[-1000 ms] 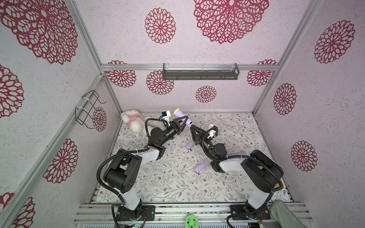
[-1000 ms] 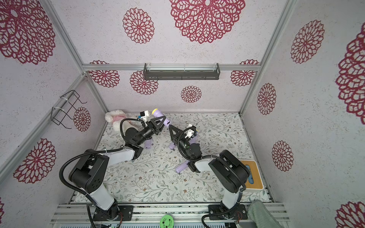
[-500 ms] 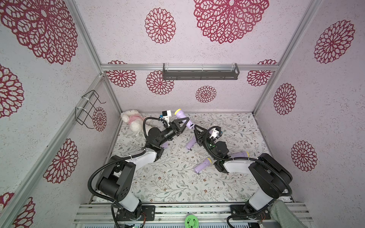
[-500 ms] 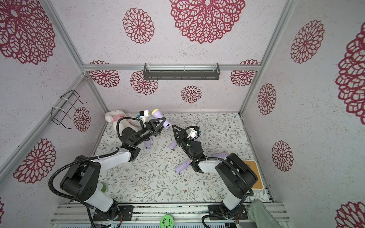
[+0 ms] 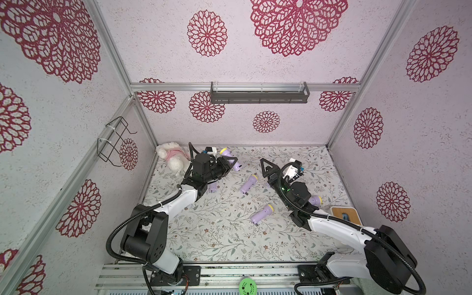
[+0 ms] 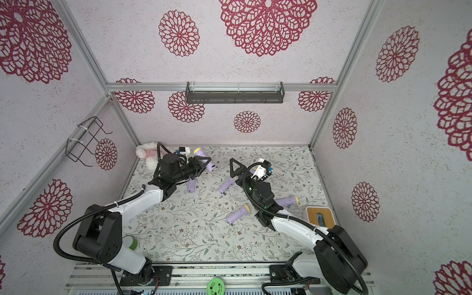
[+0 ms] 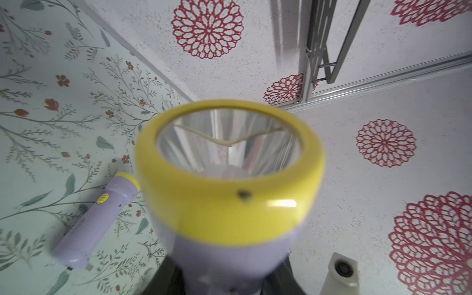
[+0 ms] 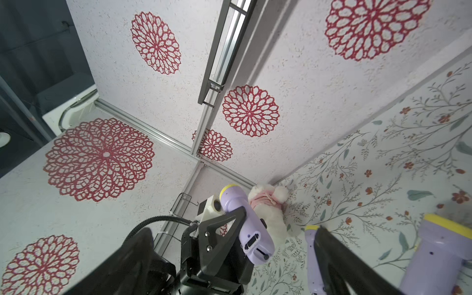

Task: Close the plug at the bottom of the flashlight
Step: Close the plug of the flashlight.

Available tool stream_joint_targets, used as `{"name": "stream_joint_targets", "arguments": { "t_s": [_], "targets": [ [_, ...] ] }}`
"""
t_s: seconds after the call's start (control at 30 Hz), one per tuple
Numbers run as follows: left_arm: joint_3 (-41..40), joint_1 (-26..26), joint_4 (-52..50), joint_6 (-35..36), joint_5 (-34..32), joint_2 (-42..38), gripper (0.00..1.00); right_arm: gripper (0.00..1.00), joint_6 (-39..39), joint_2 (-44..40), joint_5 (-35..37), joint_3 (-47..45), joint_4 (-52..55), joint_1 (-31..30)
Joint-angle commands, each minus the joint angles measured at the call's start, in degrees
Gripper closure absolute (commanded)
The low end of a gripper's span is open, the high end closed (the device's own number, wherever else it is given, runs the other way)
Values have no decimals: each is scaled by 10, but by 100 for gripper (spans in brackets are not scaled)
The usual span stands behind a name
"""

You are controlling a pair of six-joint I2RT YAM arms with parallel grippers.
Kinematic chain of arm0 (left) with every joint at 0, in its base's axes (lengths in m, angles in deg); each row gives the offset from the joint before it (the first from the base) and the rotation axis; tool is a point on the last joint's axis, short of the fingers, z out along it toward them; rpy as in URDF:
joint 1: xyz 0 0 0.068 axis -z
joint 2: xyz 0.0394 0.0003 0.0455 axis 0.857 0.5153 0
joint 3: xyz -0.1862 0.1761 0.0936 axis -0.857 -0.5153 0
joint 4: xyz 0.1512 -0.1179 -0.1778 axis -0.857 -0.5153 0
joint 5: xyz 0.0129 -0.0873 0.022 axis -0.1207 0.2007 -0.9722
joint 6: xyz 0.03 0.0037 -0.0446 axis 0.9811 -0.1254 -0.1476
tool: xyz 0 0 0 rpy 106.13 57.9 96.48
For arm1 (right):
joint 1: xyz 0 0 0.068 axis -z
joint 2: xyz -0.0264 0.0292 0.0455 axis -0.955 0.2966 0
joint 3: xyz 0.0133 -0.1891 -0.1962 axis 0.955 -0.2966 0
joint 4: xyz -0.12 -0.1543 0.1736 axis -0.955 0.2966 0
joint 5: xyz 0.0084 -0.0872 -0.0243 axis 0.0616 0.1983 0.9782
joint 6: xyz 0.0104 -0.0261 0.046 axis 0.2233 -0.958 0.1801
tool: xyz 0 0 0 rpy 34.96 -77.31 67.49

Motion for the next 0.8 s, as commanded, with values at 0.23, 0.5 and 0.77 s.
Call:
{"name": "stream_joint_targets", "arguments": {
  "t_s": [0.23,0.5,0.77],
  "targets": [
    [144,38,-359,198,-173,51,100,1,-238,-121,65,43,273,11],
    [231,51,-468,243,-224,147,100,1,-354,-171,66,15,315,11],
    [304,52,-542,282,-281,242,100,1,-399,-172,23,-33,278,11]
  ]
}}
